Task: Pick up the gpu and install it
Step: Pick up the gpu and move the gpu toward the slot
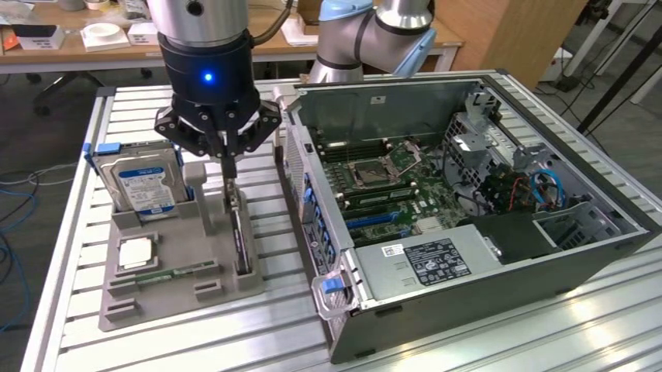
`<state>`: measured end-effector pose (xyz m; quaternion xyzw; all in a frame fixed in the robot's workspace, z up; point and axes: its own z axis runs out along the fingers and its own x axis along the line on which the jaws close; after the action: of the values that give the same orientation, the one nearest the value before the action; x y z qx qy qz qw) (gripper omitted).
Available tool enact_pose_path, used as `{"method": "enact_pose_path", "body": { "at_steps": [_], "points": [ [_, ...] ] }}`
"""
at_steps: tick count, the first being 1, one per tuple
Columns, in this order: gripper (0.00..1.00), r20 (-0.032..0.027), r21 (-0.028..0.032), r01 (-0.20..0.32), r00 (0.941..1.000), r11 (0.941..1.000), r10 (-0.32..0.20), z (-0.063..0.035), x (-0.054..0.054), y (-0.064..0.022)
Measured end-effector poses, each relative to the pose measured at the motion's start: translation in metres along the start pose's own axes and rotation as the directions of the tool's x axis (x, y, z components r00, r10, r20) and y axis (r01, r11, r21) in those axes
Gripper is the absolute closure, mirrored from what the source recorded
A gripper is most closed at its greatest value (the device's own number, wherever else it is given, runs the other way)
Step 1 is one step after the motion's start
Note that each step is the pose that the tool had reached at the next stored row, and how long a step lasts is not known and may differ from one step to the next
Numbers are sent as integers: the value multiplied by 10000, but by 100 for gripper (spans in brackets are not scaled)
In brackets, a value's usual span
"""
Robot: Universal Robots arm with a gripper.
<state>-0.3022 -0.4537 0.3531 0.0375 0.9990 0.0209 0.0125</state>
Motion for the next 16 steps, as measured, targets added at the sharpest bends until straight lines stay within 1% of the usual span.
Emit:
{"method": "enact_pose_path", "body": {
  "at_steps": [3,4,5,7,8,10,11,16],
  "points": [
    [89,1,0,0,10000,10000,0,0,0,0],
    [83,0,0,0,10000,10000,0,0,0,0],
    [83,0,0,0,10000,10000,0,0,0,0],
    [71,1,0,0,10000,10000,0,0,0,0],
    [71,1,0,0,10000,10000,0,0,0,0],
    [59,1,0,0,10000,10000,0,0,0,0],
    [47,0,0,0,10000,10000,0,0,0,0],
    [47,1,0,0,10000,10000,0,32,1,-1]
  ]
}}
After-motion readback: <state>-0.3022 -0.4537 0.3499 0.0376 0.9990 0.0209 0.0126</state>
